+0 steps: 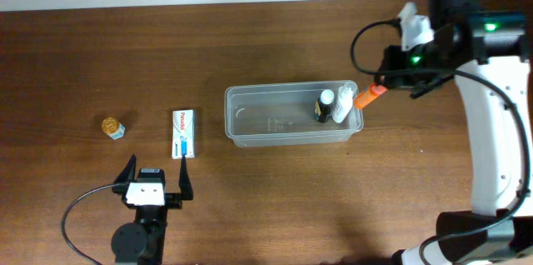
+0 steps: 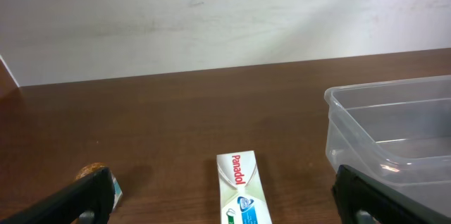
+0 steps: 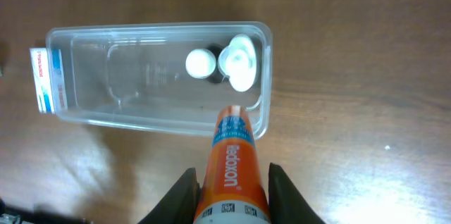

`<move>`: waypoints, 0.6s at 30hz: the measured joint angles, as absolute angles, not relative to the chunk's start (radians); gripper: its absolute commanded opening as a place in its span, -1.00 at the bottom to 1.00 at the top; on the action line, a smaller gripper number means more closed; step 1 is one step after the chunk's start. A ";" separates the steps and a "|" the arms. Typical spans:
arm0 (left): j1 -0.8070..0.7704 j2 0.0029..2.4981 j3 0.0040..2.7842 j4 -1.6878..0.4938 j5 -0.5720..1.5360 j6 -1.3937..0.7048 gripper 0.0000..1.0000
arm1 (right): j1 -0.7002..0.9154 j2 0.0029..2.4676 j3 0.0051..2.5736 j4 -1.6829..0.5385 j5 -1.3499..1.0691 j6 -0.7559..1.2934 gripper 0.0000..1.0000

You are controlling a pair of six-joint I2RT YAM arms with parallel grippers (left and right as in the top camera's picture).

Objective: Pack container
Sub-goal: 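Carry the orange tube left and lower it into the container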

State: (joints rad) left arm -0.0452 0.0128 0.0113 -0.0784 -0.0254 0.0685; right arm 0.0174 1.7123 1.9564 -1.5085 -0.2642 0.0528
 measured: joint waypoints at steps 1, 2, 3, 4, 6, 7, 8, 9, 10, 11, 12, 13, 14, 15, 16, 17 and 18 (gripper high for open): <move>-0.045 0.013 0.011 -0.078 -0.025 0.068 0.99 | 0.026 1.712 1.947 -1.507 -0.263 0.053 -0.53; -0.045 0.013 0.011 -0.078 -0.025 0.068 0.99 | 0.036 1.712 1.935 -1.505 -0.257 0.054 -0.53; -0.045 0.013 0.011 -0.078 -0.025 0.068 0.99 | 0.046 1.712 1.923 -1.501 -0.247 0.053 -0.53; -0.045 0.013 0.011 -0.078 -0.025 0.068 0.99 | 0.059 1.712 1.907 -1.489 -0.233 0.054 -0.53; -0.045 0.013 0.011 -0.078 -0.025 0.068 0.99 | 0.073 1.712 1.880 -1.456 -0.219 0.053 -0.53; -0.045 0.013 0.011 -0.078 -0.025 0.068 0.99 | 0.078 1.712 1.868 -1.443 -0.215 0.053 -0.52; -0.045 0.013 0.011 -0.078 -0.025 0.068 0.99 | 0.084 1.712 1.852 -1.428 -0.211 0.053 -0.53; -0.045 0.013 0.011 -0.078 -0.025 0.068 0.99 | 0.089 1.713 1.839 -1.417 -0.207 0.053 -0.52; -0.045 0.013 0.011 -0.078 -0.025 0.068 0.99 | 0.094 1.713 1.828 -1.406 -0.207 0.053 -0.52; -0.045 0.013 0.011 -0.078 -0.025 0.068 0.99 | 0.099 1.713 1.814 -1.390 -0.205 0.054 -0.53; -0.045 0.013 0.011 -0.078 -0.025 0.068 0.99 | 0.104 1.713 1.803 -1.375 -0.203 0.054 -0.53; -0.045 0.013 0.011 -0.078 -0.025 0.068 0.99 | 0.107 1.714 1.791 -1.361 -0.203 0.056 -0.53; -0.045 0.013 0.011 -0.078 -0.025 0.068 0.99 | 0.110 1.715 1.781 -1.350 -0.202 0.057 -0.52; -0.045 0.013 0.011 -0.078 -0.025 0.068 0.99 | 0.113 1.717 1.774 -1.345 -0.200 0.056 -0.52; -0.045 0.013 0.011 -0.078 -0.025 0.068 0.99 | 0.114 1.722 1.768 -1.341 -0.200 0.057 -0.53; -0.045 0.013 0.011 -0.078 -0.025 0.068 0.99 | 0.114 1.726 1.764 -1.337 -0.199 0.057 -0.53; -0.045 0.013 0.011 -0.078 -0.025 0.068 0.99 | 0.114 1.732 1.763 -1.338 -0.195 0.057 -0.53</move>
